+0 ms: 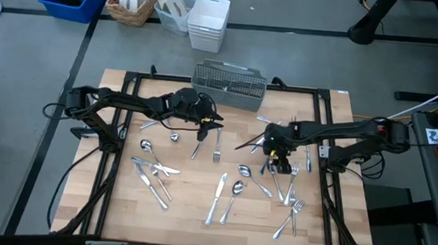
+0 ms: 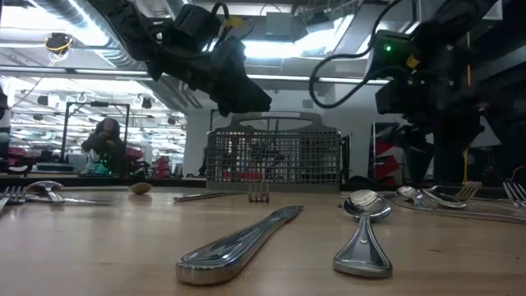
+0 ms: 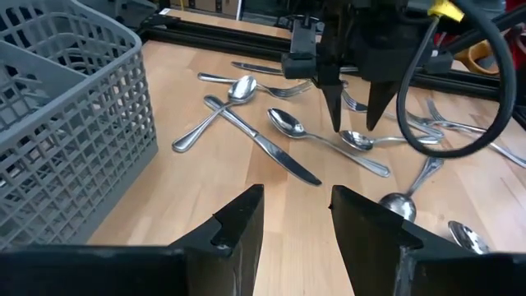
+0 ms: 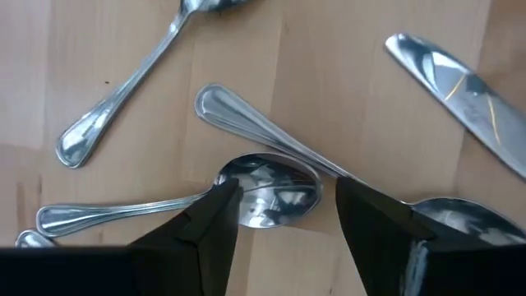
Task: Sort silverware
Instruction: Put the spoon into the gray silverware organizer
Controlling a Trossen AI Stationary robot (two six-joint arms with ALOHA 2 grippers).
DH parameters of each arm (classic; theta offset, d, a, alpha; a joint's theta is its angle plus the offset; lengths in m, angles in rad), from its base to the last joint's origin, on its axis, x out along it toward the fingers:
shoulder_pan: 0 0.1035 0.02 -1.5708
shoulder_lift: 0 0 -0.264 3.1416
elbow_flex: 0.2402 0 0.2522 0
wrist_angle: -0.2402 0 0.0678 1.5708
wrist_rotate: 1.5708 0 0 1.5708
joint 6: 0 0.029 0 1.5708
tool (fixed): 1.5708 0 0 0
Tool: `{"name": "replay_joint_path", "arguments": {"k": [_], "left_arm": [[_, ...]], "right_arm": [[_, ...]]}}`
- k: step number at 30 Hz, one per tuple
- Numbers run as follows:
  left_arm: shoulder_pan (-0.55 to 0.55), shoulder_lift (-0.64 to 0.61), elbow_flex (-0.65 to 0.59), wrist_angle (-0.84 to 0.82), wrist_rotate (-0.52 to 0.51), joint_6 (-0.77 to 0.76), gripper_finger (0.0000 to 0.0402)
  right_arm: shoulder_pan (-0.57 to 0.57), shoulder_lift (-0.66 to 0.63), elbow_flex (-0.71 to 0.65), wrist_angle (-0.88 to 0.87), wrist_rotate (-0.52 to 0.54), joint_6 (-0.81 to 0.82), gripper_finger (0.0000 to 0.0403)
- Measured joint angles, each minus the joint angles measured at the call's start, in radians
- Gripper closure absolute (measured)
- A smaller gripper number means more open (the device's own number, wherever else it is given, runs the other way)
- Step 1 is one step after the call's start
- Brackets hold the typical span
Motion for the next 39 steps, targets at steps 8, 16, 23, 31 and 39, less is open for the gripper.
{"name": "replay_joint_path", "arguments": {"k": [8,16,23,31,39], "left_arm": [[0.000,0.000,0.000,0.002,0.000,0.000,0.0266],[0.000,0.000,0.000,0.002,0.000,0.000,0.0266],[0.000,0.000,0.000,0.002,0.000,0.000,0.0266],[0.000,0.000,0.000,0.002,0.000,0.000,0.0266],[0.000,0.000,0.000,0.002,0.000,0.000,0.0266]], "right_arm": [[0.000,0.059,-0.001,0.039,0.000,-0.011,0.0198],[-0.001,0.097,0.001,0.042,-0.031,-0.011,0.0200],[-0.001,0.101,0.001,0.038,-0.035,-0.011,0.0260],[-0.001,0.101,0.000,0.033,-0.016,-0.010,0.0368],[0.000,0.100,0.000,0.035,-0.022,-0.006,0.0376]]}}
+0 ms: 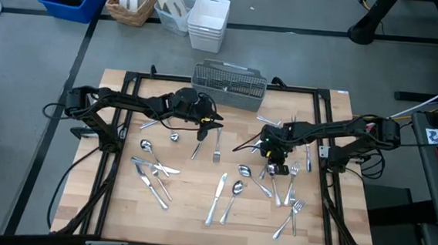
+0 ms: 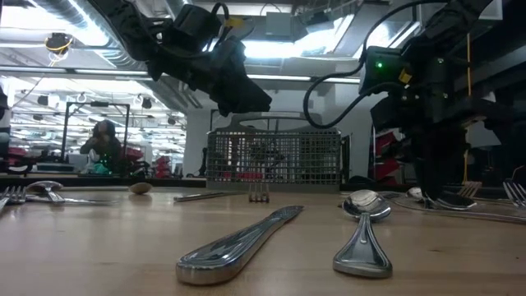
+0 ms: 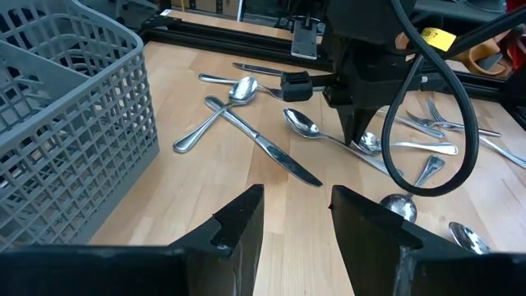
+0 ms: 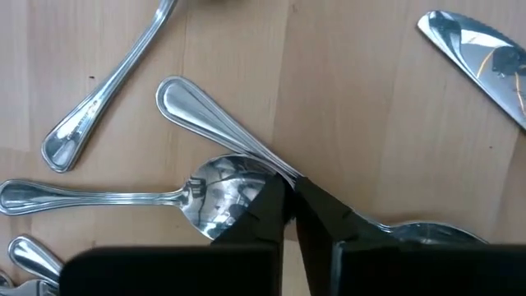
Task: Sort silverware
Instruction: Put the spoon into the gray silverware organizer
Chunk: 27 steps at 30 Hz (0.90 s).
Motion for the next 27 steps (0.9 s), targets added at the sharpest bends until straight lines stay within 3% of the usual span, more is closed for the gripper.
{"name": "replay_joint_path", "arguments": {"k": [9,20,27], "left_arm": [[0.001,0.000,0.000,0.002,0.000,-0.011,0.0266],[0.007,-0.018,0.000,-0.010,0.001,-0.039,0.0266],[0.045,-0.127,0.000,-0.163,-0.001,-0.139,0.0266]], "right_arm": [[0.000,0.000,0.015,-0.055,-0.018,0.008,0.0396],[0.000,0.000,0.181,-0.164,0.003,-0.041,0.0398],[0.000,0.000,0.311,-0.251,0.102,-0.120,0.0400]]}}
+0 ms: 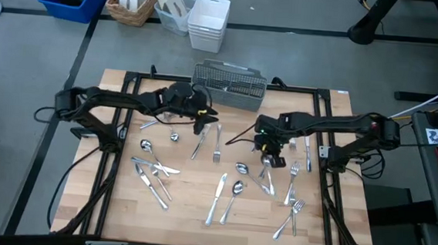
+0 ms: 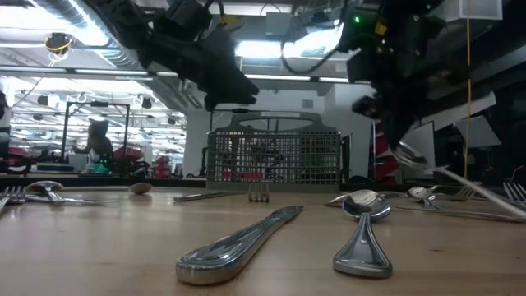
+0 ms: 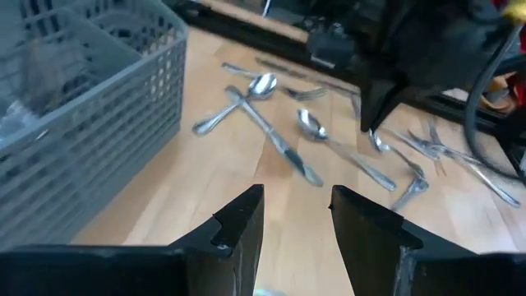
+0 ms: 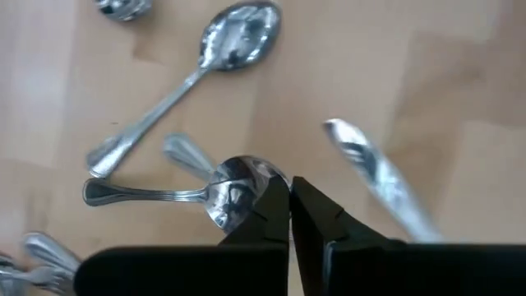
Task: Sort silverware
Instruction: Put the spoon into the gray silverware organizer
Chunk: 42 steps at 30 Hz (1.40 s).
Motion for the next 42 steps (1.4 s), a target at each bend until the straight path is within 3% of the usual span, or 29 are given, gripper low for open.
{"name": "replay_joint_path", "arguments": {"k": [11,20,24,32,42], "left_arm": [[0.016,-0.176,0.000,-0.391,0.001,-0.051,0.0266],[-0.002,-0.207,0.000,-0.689,-0.005,-0.075,0.0266],[-0.017,-0.207,0.000,-0.703,-0.031,-0.095,0.0266],[-0.049,-0.207,0.000,-0.699,-0.109,-0.098,0.0266],[-0.059,-0.207,0.000,-0.698,-0.139,-0.098,0.0266]], "right_arm": [[0.000,0.000,0.210,-0.115,0.134,-0.103,0.0401],[-0.002,0.000,0.351,-0.100,0.303,-0.211,0.0398],[-0.033,0.000,0.408,-0.081,0.346,-0.245,0.0397],[-0.166,-0.001,0.424,0.151,0.379,-0.367,0.0398],[-0.298,-0.001,0.424,0.205,0.411,-0.424,0.0400]]}}
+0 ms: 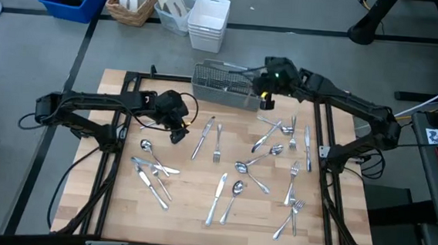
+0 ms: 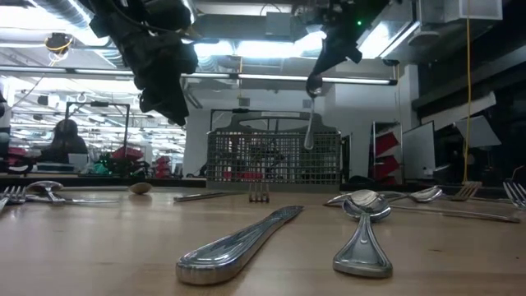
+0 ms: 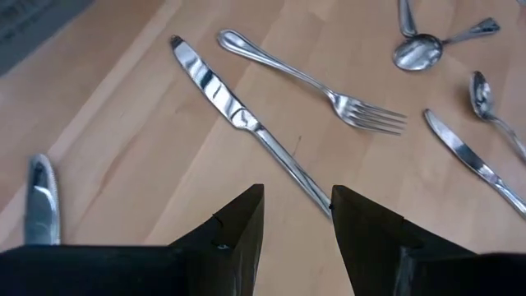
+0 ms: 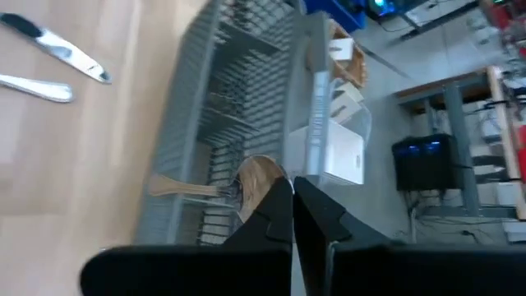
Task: Sort silverware
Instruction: Put the spoon into the gray silverware organizer
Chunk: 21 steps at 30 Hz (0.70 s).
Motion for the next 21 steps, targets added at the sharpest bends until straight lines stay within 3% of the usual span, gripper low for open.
{"name": "replay_joint_path", "arguments": {"k": [16,21], "left_arm": [[0.000,0.000,0.000,0.004,-0.065,-0.034,0.0266],[0.000,0.000,0.000,0.010,-0.069,-0.046,0.0266]], "right_arm": [[-0.062,-0.003,0.128,0.021,-0.031,-0.044,0.0400],[-0.107,0.055,0.128,0.017,-0.102,-0.044,0.0400]]}}
